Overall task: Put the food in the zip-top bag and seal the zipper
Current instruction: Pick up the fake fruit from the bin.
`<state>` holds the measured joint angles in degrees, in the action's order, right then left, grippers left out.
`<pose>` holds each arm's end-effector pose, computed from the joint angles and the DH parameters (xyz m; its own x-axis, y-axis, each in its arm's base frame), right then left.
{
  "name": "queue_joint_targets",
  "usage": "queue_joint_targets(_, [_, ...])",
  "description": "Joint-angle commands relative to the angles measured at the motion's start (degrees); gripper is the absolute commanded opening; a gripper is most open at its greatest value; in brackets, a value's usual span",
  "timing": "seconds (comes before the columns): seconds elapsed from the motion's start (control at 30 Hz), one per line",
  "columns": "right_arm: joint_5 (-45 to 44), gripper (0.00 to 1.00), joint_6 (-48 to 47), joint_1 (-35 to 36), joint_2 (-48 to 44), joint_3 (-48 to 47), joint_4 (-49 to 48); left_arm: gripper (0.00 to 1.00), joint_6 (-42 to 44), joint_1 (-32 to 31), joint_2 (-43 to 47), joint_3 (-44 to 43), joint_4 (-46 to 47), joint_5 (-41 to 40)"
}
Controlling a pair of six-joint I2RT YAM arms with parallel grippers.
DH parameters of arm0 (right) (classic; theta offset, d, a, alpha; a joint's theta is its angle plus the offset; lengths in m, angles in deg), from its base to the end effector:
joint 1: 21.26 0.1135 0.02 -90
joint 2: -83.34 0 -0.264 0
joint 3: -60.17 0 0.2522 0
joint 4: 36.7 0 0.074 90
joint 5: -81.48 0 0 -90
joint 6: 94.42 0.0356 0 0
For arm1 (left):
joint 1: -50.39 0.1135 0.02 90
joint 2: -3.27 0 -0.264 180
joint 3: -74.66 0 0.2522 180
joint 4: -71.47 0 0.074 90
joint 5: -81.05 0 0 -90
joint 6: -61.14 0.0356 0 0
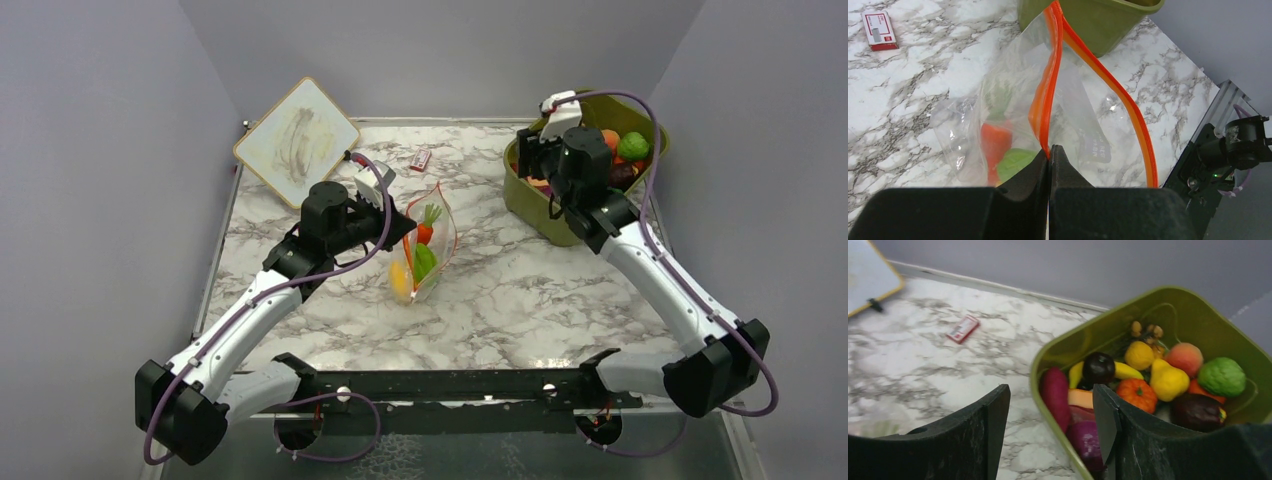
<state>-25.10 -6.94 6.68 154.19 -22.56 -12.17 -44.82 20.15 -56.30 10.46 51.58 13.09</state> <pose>0.2571 0.1249 0.3911 -0.1844 -0.1455 -0.9720 -0.2114 0.9717 -0.1053 0.2014 -0.1329 0.3333 -0.4330 -0.0426 -0.9004 0.6870 0.6311 -0.3602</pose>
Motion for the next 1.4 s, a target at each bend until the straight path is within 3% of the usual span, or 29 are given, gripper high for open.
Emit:
queue_joint_targets(0.0, [-2.82,0.62,-1.30,-7.07,5.26,-2.49,3.36,0.00,-0.55,-0.17,0.76,-1.42,-0.22,0.05])
queue_joint_targets(0.33, [-9.72,0.62,-3.98,-19.69,15.33,-7.24,8.00,0.00,-1.11,-0.17,0.66,-0.90,0.52,0.71])
queue_joint_targets(0.47, [-13.64,0.72,-5.24,-24.96,19.79,-8.36,5.22,0.00,-1.58,-0.18,1.47,0.00,1.39,0.31])
queue_joint_targets(0.63, [-12.05,0.72,-5.40,-31.21,25.45,-10.98,2.41,0.00,-1.70,-0.15,0.85,-0.53,0.87,1.41])
queue_joint_targets(1.03, [-4.86,0.77,-5.34,-35.77,37.68,-23.98,3.16,0.00,-1.26,-0.17,0.78,-0.52,0.39,0.39])
queue_joint_targets(1.37, [-5.33,0.80,-8.14,-35.77,42.85,-26.91,0.71,0.00,-1.17,-0.19,1.40,0.04,0.88,-1.03])
